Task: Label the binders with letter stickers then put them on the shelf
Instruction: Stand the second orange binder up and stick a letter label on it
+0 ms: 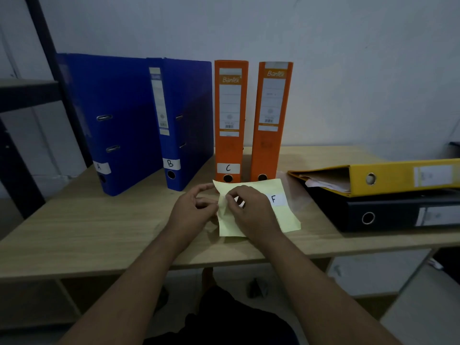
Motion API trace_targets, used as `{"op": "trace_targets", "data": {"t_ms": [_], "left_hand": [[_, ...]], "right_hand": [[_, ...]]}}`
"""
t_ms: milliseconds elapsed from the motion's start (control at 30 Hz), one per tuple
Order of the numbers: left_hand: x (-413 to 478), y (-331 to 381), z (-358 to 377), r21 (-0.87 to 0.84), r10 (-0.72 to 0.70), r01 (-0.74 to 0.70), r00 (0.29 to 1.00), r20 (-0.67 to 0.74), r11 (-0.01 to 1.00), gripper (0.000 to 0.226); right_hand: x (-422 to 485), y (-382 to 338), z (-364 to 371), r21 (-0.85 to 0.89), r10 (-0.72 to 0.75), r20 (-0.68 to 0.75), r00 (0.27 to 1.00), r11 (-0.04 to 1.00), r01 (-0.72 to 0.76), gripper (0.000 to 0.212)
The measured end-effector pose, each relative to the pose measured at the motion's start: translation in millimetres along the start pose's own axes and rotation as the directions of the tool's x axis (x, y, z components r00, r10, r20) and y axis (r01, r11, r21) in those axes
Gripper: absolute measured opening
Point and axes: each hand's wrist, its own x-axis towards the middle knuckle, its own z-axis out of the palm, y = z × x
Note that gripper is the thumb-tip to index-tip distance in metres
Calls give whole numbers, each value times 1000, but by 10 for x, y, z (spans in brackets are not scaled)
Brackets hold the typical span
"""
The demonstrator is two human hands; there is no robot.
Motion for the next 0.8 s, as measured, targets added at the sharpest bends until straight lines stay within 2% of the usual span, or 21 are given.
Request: {"op": "trace_targets", "data": {"t_ms": [100, 233, 433, 633, 700, 800], "left_hand": [[-22, 15, 4, -6, 6, -6, 1000, -5, 1000, 56], [-37, 40, 17, 11, -8, 9, 999, -37, 1000, 56], [-40, 55, 29, 34, -25, 27, 997, -69, 999, 53], [-32, 31, 34, 49, -28, 32, 996, -85, 998, 48], [-30, 31, 41, 72, -27, 35, 994, -102, 997, 46], [-31, 22, 51, 110, -33, 52, 984, -174, 993, 38]], "right_hand": [[14, 17, -31, 87, 51, -49, 998, 995, -46, 14], [32, 21, -47, 165, 186, -42, 982, 970, -177, 14], [95, 115, -43, 306, 369, -163, 915, 901, -308, 17], [93, 76, -74, 311, 419, -238, 876, 887, -340, 13], [98, 85, -114, 405, 479, -269, 836, 843, -353, 13], [106, 78, -173, 587, 600, -262, 755, 721, -369, 19]]}}
